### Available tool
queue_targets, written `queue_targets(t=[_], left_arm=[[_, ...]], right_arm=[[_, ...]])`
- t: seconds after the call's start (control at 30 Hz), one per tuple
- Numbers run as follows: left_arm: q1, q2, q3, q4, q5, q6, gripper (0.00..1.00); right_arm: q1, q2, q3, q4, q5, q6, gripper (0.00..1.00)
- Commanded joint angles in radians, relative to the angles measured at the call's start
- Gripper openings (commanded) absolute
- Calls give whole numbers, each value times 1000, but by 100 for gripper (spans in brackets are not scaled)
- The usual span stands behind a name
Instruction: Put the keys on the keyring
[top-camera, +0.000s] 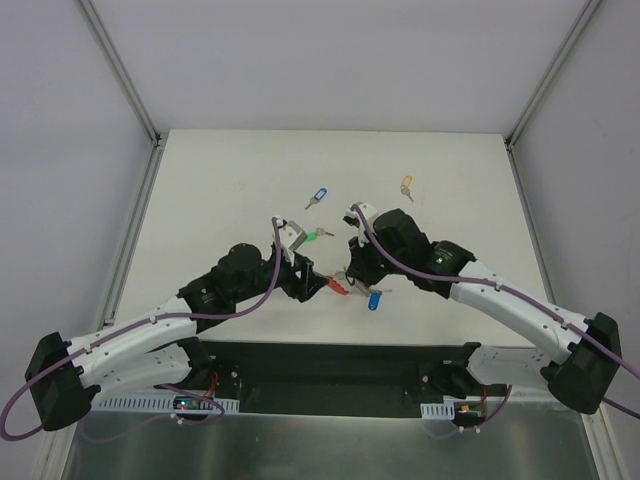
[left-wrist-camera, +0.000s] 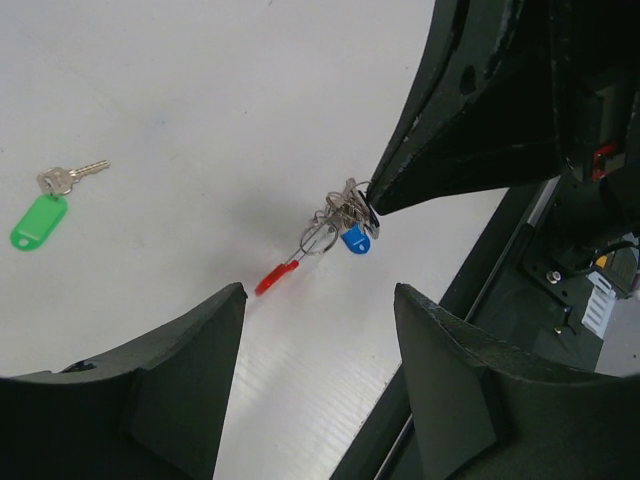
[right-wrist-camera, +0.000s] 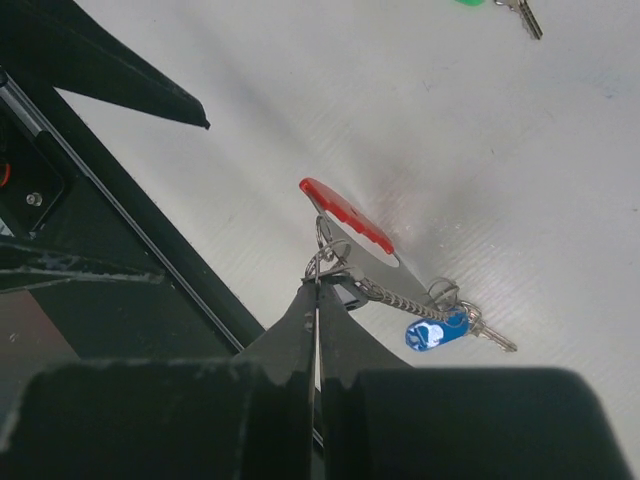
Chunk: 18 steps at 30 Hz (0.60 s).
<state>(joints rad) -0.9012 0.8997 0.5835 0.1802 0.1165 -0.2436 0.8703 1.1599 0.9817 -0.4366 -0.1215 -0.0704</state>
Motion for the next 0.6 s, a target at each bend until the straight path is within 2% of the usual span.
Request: queue_targets(t=[0.0, 0.17, 0.3, 0.43, 0.57], left_arm=[[12, -38, -43, 73, 54, -31, 61], [12, -33, -71, 117, 83, -28, 60], [12, 1, -73, 157, 117, -34, 56], [12, 39, -88, 225, 109, -49, 49], [12, 61, -109, 283, 75, -65, 47]], right_arm=[[9, 21, 6, 79, -35, 32, 1], [13, 38, 8, 88, -46, 38, 1], [16, 52, 12, 87, -58, 31, 1], [19, 70, 21, 67, -64, 14, 1], [19, 129, 63, 0, -83, -16, 1]])
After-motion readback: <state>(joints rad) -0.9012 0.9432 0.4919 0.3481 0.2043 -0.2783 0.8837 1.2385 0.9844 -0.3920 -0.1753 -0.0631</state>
